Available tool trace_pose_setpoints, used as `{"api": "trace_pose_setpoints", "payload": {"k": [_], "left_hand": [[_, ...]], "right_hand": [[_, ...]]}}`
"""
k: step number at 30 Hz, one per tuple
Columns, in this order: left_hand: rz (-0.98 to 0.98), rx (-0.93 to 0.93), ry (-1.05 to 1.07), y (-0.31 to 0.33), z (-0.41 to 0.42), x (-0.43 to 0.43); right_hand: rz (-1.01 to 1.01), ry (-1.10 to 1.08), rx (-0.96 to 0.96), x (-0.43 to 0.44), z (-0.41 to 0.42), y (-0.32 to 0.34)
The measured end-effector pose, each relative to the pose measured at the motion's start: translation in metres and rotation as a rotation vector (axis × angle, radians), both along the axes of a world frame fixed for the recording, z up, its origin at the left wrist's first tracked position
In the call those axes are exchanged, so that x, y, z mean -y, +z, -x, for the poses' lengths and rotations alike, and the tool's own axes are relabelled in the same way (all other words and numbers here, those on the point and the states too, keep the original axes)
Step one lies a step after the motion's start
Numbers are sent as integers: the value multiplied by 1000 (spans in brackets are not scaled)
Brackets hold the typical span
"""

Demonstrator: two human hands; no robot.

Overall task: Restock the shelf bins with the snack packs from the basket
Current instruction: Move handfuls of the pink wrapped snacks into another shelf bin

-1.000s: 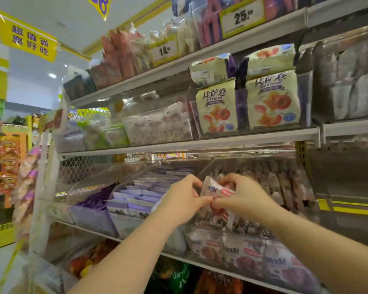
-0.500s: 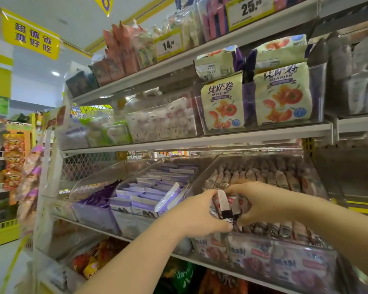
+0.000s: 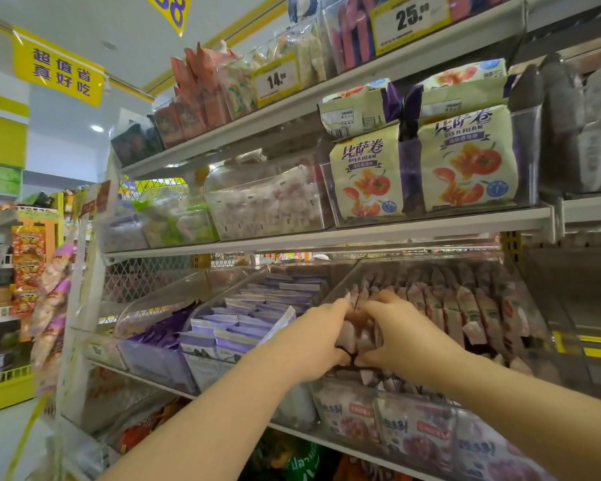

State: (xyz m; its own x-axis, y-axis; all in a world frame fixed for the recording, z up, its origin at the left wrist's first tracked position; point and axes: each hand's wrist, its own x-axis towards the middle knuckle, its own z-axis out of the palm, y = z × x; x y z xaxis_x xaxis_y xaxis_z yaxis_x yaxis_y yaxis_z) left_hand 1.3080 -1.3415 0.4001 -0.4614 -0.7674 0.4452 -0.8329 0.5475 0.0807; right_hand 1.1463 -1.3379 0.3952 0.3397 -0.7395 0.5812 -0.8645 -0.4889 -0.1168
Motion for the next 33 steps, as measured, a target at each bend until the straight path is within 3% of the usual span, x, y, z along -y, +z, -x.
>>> {"api": "trace_pose_setpoints", "payload": {"k": [3,5,10,18,33], "left_hand": [[408,437,122,-3,2,6],[539,565,144,2,-4,7],[259,464,165,-1,-22,10],[478,323,161,-4,-23,7],[437,456,141,-5,-18,19]], "right_hand": [[-93,-11,-82,4,8,4],[-88,-35,-174,4,16,7],[-83,9,-302,8,20,3],[44,-92,-300,8,1,-4],[108,-125,-325,13,-4,-6]]}}
